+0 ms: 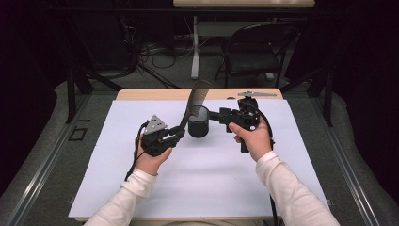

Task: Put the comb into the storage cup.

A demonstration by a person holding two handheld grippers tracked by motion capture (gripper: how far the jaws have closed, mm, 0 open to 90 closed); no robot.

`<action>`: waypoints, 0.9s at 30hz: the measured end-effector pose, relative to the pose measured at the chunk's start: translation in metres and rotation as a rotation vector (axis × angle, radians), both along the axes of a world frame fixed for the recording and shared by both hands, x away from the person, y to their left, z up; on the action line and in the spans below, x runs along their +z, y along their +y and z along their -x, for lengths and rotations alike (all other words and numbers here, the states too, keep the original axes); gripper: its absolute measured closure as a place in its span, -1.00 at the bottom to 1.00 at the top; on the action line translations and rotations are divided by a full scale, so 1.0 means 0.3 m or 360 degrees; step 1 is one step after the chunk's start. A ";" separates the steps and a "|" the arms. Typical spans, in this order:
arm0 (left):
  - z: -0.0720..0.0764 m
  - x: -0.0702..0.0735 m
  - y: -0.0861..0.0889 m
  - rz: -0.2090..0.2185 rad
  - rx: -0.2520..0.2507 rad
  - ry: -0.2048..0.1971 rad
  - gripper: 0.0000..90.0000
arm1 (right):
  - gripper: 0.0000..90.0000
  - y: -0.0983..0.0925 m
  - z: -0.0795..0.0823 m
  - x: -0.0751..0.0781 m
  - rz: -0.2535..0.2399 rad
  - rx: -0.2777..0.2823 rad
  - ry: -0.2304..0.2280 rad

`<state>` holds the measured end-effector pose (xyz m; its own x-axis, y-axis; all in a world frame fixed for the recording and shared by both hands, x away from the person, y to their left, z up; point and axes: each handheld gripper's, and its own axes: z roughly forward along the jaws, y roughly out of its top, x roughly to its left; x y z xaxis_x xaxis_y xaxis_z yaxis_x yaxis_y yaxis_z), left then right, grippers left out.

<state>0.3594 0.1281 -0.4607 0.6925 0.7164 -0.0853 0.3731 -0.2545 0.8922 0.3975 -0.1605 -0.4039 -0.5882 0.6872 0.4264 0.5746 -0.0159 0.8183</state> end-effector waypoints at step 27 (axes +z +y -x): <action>0.013 -0.019 -0.027 -0.0028 -0.0030 -0.0007 0.62 | -0.03 0.059 -0.030 0.020 0.0010 0.0027 0.0069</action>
